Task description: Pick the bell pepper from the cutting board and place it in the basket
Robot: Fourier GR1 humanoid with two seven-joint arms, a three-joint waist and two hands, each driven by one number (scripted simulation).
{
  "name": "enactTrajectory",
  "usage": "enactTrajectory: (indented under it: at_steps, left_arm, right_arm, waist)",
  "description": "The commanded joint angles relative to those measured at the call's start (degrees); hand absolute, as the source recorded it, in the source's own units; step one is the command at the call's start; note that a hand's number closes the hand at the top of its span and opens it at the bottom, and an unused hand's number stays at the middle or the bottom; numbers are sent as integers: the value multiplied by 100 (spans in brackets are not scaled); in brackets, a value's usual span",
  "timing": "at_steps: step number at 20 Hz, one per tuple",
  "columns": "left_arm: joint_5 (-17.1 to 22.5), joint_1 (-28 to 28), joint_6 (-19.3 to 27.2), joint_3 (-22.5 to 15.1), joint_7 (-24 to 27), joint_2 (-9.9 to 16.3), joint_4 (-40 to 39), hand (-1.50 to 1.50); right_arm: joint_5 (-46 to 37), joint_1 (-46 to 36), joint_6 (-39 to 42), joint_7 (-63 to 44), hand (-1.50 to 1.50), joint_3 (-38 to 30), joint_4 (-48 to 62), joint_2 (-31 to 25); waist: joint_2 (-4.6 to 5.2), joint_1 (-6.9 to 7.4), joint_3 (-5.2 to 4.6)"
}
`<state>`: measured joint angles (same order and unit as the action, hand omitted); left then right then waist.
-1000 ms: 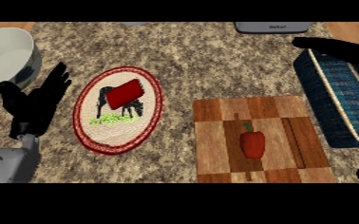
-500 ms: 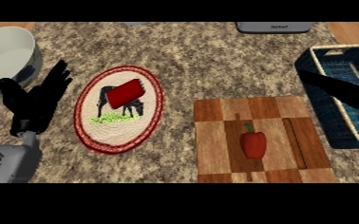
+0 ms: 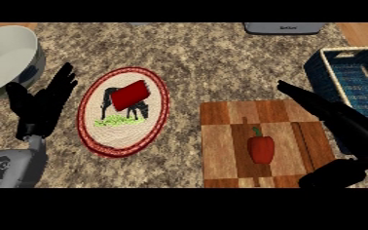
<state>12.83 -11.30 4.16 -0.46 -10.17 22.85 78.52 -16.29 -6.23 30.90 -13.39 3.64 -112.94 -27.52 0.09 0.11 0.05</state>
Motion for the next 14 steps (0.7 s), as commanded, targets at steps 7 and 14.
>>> enactTrajectory:
  at_steps: [7, 14]
  left_arm:
    - [-81, 90, -159, 237, -312, -85, 239, 0]
    - [-478, 21, -116, 267, -376, -369, 322, 0]
  right_arm:
    - [-1606, -132, -715, 712, -150, 819, 1601, 707]
    - [-2037, -12, -541, 813, -150, 927, 1752, 909]
  waist:
    - [-8, 21, -3]
    - [-11, -7, -5]
